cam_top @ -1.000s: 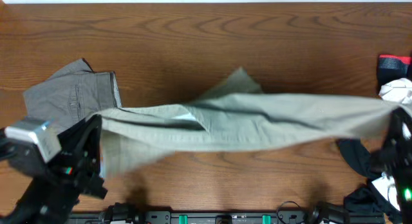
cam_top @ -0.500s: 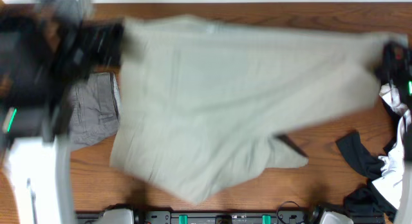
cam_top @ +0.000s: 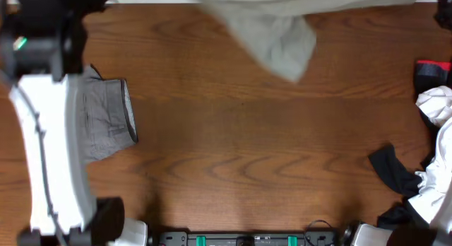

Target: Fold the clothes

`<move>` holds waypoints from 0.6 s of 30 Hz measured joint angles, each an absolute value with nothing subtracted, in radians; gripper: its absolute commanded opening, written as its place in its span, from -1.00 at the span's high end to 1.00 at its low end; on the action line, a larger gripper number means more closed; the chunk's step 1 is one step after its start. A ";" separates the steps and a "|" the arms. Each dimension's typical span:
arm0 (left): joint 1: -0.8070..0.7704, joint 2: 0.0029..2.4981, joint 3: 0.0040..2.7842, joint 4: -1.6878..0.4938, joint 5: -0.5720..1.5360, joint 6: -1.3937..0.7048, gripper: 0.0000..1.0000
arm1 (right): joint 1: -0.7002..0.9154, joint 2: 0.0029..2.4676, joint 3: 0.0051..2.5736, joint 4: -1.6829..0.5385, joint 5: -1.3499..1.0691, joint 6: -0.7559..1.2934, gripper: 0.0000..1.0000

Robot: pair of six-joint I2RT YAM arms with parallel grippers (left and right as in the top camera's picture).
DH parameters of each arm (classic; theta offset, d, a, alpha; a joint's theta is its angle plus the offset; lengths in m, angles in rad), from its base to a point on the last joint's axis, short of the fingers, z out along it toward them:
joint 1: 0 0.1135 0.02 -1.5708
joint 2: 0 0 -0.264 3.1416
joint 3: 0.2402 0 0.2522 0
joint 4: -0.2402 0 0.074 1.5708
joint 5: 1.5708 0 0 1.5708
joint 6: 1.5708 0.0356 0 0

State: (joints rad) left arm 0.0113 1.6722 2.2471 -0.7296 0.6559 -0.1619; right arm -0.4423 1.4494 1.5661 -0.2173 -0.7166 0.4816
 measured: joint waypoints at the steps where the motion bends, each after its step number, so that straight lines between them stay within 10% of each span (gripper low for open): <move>1: 0.011 1.651 2.258 -0.786 0.651 -0.146 0.88 | -0.449 1.430 1.571 -0.258 -0.727 0.474 0.97; 18: 0.011 1.704 2.059 -1.346 0.419 0.014 0.88 | -0.303 1.397 1.470 -1.060 -0.661 0.032 0.97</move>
